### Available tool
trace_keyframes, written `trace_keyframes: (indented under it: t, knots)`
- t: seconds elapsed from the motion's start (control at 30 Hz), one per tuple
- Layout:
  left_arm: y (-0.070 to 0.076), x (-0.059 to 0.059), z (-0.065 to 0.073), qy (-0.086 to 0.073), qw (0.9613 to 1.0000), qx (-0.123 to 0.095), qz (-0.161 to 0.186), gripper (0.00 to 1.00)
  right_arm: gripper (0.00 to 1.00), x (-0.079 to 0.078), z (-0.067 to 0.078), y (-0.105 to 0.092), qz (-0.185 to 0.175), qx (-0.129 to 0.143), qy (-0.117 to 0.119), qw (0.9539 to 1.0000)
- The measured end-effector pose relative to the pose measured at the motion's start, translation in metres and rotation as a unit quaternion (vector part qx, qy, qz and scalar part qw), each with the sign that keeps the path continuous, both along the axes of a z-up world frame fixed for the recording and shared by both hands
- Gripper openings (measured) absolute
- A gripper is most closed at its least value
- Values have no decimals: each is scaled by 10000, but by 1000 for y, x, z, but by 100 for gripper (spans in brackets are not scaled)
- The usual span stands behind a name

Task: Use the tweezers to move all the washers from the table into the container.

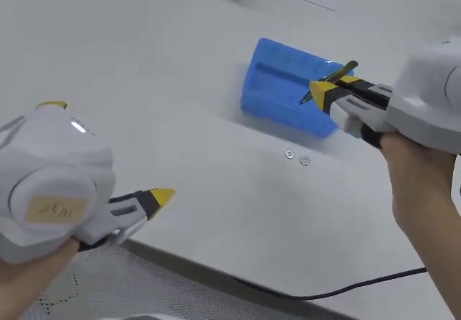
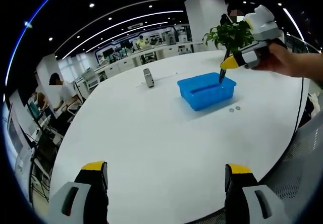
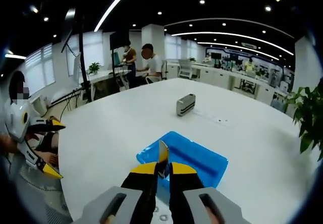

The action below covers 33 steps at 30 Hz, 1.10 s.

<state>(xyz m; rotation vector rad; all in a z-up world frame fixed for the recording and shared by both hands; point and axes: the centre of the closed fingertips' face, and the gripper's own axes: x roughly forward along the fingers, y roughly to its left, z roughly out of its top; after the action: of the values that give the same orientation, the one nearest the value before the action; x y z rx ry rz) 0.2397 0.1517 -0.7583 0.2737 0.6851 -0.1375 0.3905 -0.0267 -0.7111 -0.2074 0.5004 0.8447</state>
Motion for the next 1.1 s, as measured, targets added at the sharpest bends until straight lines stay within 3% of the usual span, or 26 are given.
trace_keyframes:
  t: [0.23,0.4,0.53,0.77,1.1]
  knots:
    - [0,-1,0,21,10000,4,-11,99,4,-21,-24,-6,23,-155,256,9996]
    - [0,-1,0,36,10000,19,-15,99,4,-26,-49,-15,4,-405,422,9983]
    - [0,-1,-2,57,10000,31,-10,99,5,-26,-60,-17,-29,-442,539,9976]
    - [0,-2,-3,90,9999,40,-20,99,5,-26,-65,-16,-64,-434,644,9970]
    - [-1,-2,-3,101,9999,47,-27,99,4,-25,-66,-15,-60,-399,582,9975]
